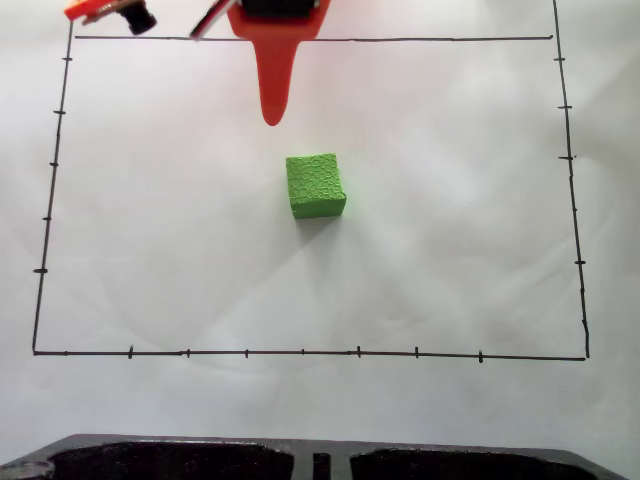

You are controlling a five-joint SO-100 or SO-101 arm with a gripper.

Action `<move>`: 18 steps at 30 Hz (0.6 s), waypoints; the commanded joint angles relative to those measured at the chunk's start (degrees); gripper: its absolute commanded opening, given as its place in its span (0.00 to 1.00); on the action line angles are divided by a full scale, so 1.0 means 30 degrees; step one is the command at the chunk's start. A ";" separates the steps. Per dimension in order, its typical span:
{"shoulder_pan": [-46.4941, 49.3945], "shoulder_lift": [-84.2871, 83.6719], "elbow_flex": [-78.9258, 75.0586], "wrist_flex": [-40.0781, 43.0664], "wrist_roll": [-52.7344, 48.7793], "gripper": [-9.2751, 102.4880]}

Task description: Grasp the colored block, Place it on the black dot, and then return the arm to the default position.

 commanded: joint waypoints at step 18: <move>-0.0146 0.0527 -0.0088 0.0000 -0.0205 0.08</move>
